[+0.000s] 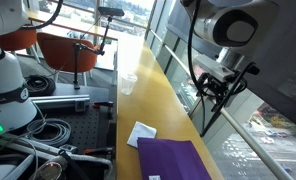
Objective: Fold the purple folder
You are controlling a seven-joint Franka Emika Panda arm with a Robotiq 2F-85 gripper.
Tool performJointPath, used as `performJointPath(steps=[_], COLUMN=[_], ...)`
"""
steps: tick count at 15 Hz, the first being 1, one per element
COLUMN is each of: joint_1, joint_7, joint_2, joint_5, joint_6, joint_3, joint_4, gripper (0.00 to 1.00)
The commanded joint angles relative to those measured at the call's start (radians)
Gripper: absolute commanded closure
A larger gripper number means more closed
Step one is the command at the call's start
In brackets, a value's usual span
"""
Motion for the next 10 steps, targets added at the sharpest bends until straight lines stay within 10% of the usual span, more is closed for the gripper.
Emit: performJointPath(steps=[1,10], joint_1=[-0.004,-0.004], joint_7=[0.122,0.284], joint_2=[-0.209,-0.521], joint_5=[0.027,-0.058], joint_6=[0.106,0.096], joint_3=[-0.037,-0.092], joint_4=[-0.248,-0.562], gripper=[0.00,0.00])
